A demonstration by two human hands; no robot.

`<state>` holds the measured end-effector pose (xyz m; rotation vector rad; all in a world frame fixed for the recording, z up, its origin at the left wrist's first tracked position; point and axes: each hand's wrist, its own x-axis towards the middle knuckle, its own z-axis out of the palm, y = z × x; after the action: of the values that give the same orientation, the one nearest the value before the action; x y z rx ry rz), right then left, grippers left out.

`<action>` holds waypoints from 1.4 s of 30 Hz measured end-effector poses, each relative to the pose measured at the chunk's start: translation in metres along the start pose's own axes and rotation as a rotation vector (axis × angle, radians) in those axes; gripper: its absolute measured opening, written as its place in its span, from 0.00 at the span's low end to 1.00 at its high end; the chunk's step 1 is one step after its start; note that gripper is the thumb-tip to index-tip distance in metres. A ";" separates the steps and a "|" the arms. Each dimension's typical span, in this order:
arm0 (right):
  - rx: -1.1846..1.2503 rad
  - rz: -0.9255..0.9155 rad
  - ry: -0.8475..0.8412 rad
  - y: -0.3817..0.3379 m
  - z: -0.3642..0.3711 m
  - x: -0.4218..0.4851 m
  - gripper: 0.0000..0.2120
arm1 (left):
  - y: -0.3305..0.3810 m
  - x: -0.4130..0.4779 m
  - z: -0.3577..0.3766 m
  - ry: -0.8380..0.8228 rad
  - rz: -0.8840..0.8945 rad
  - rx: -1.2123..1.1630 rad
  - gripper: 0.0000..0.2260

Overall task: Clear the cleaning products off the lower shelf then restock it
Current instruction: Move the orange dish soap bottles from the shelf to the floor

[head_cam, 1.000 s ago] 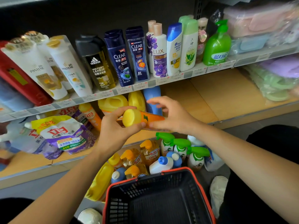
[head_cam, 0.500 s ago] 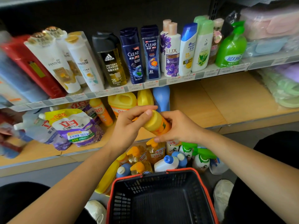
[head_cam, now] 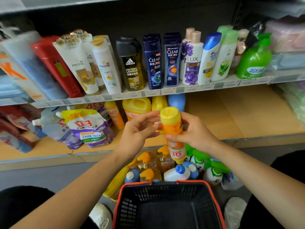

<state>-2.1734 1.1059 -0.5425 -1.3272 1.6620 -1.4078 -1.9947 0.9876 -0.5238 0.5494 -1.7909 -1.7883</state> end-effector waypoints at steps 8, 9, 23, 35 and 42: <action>0.291 0.012 0.173 -0.005 0.014 0.018 0.37 | -0.044 -0.016 -0.038 -0.258 -0.441 0.474 0.26; 0.330 0.023 0.201 -0.004 0.018 0.020 0.38 | -0.047 -0.020 -0.041 -0.314 -0.470 0.443 0.25; 0.687 0.506 0.312 0.042 0.066 0.066 0.20 | -0.052 -0.041 -0.103 0.243 -0.249 -0.148 0.19; -0.141 0.523 0.002 0.074 0.112 0.075 0.31 | -0.028 -0.004 -0.118 0.376 -0.245 -0.242 0.18; -0.259 0.140 -0.176 0.068 0.140 0.107 0.28 | -0.040 0.016 -0.114 0.310 -0.273 -0.048 0.17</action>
<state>-2.1057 0.9517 -0.6275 -1.3986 1.8228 -0.9915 -1.9382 0.8877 -0.5655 1.0320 -1.5137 -1.7961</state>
